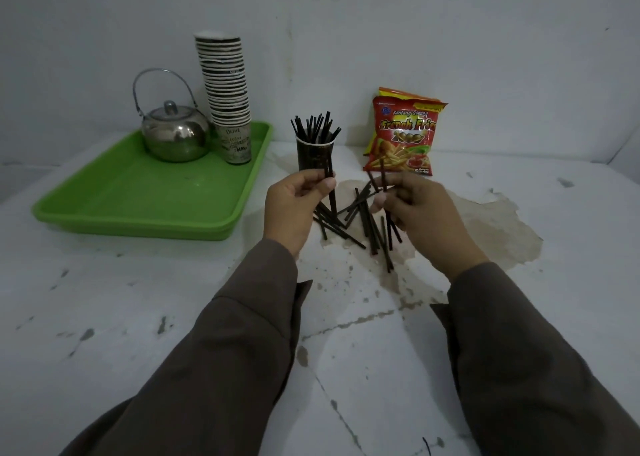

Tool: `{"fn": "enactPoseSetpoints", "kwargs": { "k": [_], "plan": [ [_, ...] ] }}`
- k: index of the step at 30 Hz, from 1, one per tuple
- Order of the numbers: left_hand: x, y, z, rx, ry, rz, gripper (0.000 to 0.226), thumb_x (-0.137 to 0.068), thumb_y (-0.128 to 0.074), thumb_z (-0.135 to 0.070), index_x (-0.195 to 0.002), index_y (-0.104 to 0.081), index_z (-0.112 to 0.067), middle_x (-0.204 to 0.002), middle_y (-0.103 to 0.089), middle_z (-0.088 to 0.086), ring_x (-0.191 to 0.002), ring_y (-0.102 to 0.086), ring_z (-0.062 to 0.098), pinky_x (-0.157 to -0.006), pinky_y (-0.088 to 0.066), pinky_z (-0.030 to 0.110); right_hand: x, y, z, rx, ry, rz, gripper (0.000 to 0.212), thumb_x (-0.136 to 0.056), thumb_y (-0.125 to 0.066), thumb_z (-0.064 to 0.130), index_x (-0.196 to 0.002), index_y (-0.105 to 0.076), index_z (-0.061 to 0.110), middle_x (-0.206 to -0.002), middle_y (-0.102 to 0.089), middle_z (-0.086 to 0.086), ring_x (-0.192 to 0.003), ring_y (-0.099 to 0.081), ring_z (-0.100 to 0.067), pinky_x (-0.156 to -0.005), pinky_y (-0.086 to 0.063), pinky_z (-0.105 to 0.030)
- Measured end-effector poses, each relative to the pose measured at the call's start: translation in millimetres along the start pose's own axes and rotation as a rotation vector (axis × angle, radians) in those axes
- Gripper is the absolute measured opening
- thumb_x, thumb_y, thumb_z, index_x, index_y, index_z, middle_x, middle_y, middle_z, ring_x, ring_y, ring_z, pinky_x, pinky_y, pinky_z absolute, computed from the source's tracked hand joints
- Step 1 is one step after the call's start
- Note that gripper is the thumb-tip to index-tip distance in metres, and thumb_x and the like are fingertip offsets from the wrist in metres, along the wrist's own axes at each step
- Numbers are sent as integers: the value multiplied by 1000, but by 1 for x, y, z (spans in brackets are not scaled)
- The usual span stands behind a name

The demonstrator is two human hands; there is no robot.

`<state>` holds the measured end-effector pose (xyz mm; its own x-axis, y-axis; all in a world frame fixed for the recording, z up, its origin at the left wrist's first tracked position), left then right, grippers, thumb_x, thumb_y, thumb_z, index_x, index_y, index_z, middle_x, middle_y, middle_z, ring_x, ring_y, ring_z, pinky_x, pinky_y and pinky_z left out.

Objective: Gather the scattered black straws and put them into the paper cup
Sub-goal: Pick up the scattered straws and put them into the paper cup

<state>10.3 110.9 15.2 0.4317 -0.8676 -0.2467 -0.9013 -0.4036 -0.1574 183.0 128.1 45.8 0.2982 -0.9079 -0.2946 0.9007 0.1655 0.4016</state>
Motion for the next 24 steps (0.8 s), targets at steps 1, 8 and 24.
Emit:
{"fn": "enactPoseSetpoints", "kwargs": {
  "k": [1, 8, 24],
  "plan": [
    [-1, 1, -3, 5, -4, -5, 15, -80, -67, -8, -94, -67, -13, -85, -68, -2, -73, -64, -1, -66, -48, 6, -5, 1, 1, -77, -24, -51, 12, -90, -57, 10, -99, -63, 14, -73, -69, 6, -50, -56, 12, -49, -39, -2],
    [-29, 1, -35, -133, -105, 22, 12, -77, -69, -5, -88, -65, -9, -75, -63, 2, -62, -60, 0, -61, -50, 10, -63, -1, 23, -247, -62, -137, 8, -88, -60, 9, -84, -66, 12, -80, -70, 1, -70, -65, -6, -65, -54, -18],
    [-149, 13, -69, -479, -268, -75, 7, -74, -73, -19, -79, -68, -22, -71, -66, -6, -71, -63, 12, -70, -52, 28, -193, -33, 42, -22, -53, -135, 11, -85, -61, 1, -94, -64, -3, -88, -67, -22, -73, -65, -25, -75, -58, -36]
  ]
}}
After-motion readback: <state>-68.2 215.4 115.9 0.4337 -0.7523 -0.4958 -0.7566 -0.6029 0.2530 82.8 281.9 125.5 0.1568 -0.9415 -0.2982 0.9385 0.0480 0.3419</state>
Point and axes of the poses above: each hand's wrist, its own x-axis away from the middle knuckle, its own y-axis out of the back of the hand, z = x × y, the point moved 4 cm from there along -x, towards the middle knuckle
